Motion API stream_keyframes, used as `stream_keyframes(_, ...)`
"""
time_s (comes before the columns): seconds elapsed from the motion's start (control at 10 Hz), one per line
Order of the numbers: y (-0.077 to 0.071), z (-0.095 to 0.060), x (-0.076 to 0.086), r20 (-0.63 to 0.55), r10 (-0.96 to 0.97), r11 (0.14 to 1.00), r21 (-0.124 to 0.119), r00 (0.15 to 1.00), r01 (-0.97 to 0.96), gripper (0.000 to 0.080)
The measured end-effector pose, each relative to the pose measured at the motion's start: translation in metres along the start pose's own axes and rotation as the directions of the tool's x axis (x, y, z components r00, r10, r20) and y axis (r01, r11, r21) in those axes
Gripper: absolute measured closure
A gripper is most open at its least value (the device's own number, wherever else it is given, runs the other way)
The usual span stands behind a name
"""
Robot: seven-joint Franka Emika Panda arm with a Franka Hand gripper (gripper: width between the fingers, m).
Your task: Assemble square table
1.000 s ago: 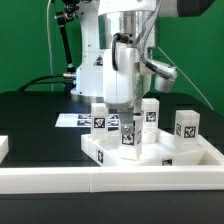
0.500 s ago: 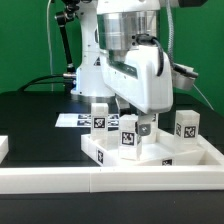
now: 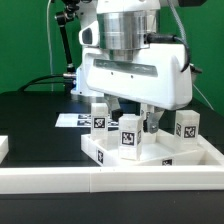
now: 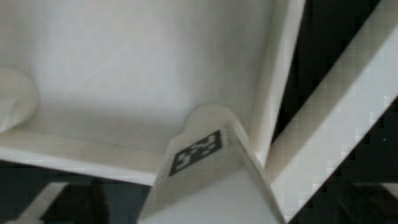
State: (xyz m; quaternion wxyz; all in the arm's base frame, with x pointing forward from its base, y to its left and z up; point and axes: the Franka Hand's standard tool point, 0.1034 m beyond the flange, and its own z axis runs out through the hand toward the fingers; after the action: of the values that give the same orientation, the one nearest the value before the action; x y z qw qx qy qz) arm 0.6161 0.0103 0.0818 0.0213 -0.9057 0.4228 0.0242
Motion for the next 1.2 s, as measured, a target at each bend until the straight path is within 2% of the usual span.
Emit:
stream_keyframes(0.3, 0.0000, 0.0003, -0.0008, -0.010, -0.262, 0.965, -0.028, 0.965, 0.262, 0.0150)
stream_keyframes(0.8, 0.0015, 0.0001, 0.0014, -0.005, -0.505, 0.863, -0.031, 0.863, 0.505, 0.0150)
stream_keyframes(1.0, 0.0018, 0.0003, 0.0015, -0.005, -0.503, 0.864, -0.031, 0.864, 0.503, 0.0410)
stream_keyframes(1.1, 0.0018, 0.0002, 0.0015, -0.005, -0.503, 0.864, -0.031, 0.864, 0.503, 0.0512)
stream_keyframes(1.2, 0.0018, 0.0003, 0.0015, -0.005, -0.482, 0.876, -0.031, 0.876, 0.482, 0.0512)
